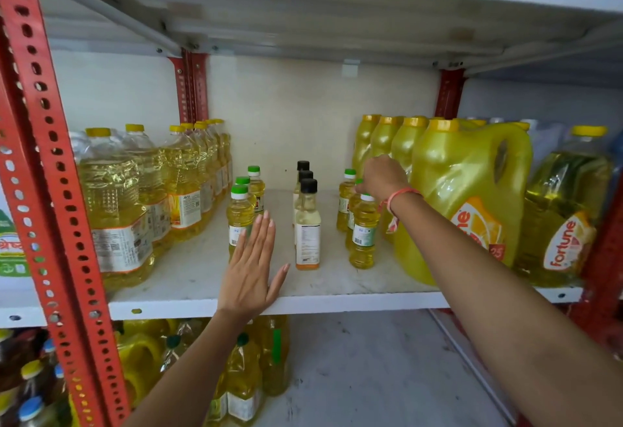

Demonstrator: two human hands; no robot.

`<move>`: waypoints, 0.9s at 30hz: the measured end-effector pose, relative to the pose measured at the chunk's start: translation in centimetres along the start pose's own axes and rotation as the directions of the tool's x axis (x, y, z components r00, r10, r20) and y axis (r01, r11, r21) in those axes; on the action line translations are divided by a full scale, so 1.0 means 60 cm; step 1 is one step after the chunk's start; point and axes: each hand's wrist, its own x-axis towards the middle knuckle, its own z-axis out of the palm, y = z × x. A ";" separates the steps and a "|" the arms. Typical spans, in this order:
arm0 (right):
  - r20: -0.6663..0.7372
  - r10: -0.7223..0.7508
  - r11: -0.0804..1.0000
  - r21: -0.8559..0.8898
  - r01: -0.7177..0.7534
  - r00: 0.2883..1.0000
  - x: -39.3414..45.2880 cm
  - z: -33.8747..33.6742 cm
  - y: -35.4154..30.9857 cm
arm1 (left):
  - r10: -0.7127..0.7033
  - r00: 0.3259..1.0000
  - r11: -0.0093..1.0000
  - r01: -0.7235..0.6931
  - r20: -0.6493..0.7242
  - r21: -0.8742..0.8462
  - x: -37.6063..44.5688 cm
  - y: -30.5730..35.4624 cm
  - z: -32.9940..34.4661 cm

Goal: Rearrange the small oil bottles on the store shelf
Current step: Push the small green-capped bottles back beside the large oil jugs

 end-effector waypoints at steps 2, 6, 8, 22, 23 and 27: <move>0.038 -0.012 0.998 -0.055 0.014 0.999 0.014 -0.001 -0.003 | 0.001 1.000 1.000 -0.001 -0.008 0.002 0.001 -0.001 0.003; 0.120 -0.022 0.993 -0.114 0.035 0.993 0.029 -0.008 -0.008 | 0.011 1.000 1.000 -0.011 -0.008 0.006 0.000 0.000 0.007; 0.204 -0.019 0.992 -0.115 0.044 0.979 0.033 -0.018 -0.008 | 0.011 1.000 1.000 -0.011 -0.006 0.012 0.000 0.001 0.007; 0.524 -0.067 0.989 -0.078 0.126 0.849 0.036 -0.059 -0.006 | 0.005 1.000 1.000 -0.005 0.009 0.010 0.000 -0.002 0.008; 0.538 -0.076 0.989 -0.069 0.133 0.840 0.033 -0.063 -0.008 | 0.004 1.000 1.000 -0.004 0.009 0.009 0.000 -0.002 0.008; 0.536 -0.084 0.991 -0.040 0.125 0.840 0.017 -0.076 -0.009 | -0.003 1.000 1.000 0.003 0.015 0.007 -0.001 -0.002 0.005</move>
